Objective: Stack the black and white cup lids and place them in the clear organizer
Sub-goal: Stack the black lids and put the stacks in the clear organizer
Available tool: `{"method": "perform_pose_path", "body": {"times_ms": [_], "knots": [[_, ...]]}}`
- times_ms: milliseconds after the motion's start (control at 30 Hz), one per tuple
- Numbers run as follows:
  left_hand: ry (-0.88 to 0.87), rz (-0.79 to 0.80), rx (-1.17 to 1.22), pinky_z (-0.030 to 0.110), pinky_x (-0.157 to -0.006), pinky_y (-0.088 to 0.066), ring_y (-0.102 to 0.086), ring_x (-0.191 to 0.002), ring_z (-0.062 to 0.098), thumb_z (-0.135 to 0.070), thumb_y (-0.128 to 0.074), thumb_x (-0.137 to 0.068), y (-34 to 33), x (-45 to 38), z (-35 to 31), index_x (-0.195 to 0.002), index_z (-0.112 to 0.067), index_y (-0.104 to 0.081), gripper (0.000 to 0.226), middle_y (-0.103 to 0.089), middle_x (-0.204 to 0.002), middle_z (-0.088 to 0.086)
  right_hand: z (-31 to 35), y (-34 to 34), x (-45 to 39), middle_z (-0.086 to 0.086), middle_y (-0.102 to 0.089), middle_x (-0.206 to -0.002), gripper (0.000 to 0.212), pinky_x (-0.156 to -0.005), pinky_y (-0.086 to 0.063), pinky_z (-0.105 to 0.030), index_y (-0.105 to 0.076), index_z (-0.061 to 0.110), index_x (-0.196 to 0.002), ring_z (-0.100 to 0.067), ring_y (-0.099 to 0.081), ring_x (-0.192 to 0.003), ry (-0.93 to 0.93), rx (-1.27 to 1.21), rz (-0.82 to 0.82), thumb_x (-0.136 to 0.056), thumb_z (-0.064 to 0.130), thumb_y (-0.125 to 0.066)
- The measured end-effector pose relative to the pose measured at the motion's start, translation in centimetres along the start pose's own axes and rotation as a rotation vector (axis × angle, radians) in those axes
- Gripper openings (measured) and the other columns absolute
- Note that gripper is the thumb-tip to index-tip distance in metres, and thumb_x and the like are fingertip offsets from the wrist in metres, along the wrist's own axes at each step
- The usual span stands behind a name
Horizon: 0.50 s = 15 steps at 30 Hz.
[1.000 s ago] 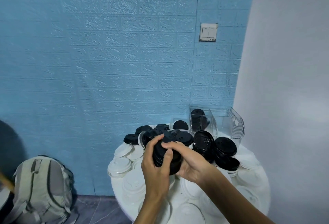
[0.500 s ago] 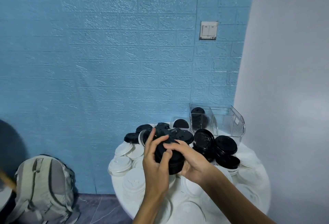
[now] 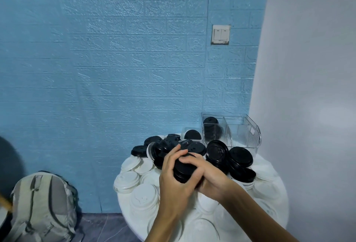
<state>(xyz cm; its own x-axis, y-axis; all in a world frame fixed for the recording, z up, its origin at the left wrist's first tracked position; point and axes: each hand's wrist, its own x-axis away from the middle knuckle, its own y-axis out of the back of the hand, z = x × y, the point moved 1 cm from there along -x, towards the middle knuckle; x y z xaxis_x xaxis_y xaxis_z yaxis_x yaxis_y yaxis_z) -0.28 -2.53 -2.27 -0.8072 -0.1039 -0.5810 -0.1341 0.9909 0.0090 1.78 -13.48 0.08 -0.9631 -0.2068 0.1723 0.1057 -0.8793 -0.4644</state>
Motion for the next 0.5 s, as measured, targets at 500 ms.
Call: {"method": "perform_pose_path", "body": {"times_ms": [500], "knots": [[0.114,0.051,0.041,0.029,-0.09,-0.055,-0.067,-0.103,0.006,-0.042,-0.09,-0.047,1.2,-0.5,0.5,-0.105,-0.037,-0.063,0.064,-0.069,-0.109,-0.02,5.7,7.0,3.2,0.006,-0.065,-0.115,0.063,-0.083,-0.059,-0.039,-0.052,0.035,-0.133,-0.018,-0.07,-0.096,0.308,0.958,-0.36,-0.079,0.055,-0.078]]}}
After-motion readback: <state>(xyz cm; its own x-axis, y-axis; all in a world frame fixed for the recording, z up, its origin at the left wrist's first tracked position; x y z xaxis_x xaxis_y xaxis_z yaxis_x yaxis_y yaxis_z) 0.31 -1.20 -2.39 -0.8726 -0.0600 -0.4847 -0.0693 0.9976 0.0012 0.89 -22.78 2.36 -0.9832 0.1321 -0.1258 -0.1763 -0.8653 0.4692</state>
